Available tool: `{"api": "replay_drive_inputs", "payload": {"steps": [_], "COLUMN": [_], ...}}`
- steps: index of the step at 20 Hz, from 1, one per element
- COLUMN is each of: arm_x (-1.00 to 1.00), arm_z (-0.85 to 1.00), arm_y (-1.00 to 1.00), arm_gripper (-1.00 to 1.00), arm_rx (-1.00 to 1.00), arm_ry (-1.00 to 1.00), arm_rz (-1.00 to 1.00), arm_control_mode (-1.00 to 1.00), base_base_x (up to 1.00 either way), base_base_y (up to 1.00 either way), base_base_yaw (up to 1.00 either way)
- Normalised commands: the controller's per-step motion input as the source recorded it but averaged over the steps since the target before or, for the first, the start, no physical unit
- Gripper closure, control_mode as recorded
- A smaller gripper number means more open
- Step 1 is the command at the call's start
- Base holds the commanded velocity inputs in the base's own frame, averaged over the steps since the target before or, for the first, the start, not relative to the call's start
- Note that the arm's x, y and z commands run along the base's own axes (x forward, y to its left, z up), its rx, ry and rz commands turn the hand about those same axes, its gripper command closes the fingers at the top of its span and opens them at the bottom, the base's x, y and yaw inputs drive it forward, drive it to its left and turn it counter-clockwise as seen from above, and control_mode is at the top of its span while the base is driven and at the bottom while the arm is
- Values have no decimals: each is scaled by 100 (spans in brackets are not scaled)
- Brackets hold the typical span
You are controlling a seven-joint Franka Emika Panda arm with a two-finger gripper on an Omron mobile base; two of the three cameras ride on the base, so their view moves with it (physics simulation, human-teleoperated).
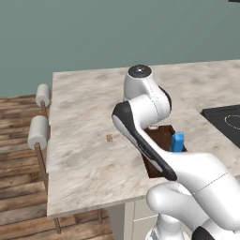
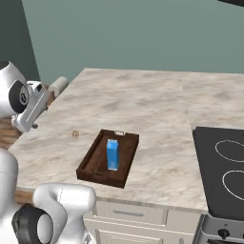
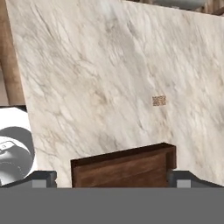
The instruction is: Take out the milk from the fridge and place it on the tray on the counter. Then take the sugar cube near the tray and place it in the tray.
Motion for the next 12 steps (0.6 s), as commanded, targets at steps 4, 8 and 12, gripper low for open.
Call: {"api": "replay_drive_inputs", "payload": {"steps": [4,8,12], "arm_x": [23,38,23], "arm_z": [-32,-36,-11], "arm_y": [0,0,0], "arm_gripper": [-100,-100,-100], "arm_rx": [0,0,4], "arm_ry": [0,2,1], "arm_rz": [0,0,0], "arm_control_mode": [-100,-100,-100], "base_base_x": [0,0,0], "base_base_y": [0,0,0], "base_base_yaw": [0,0,0]}}
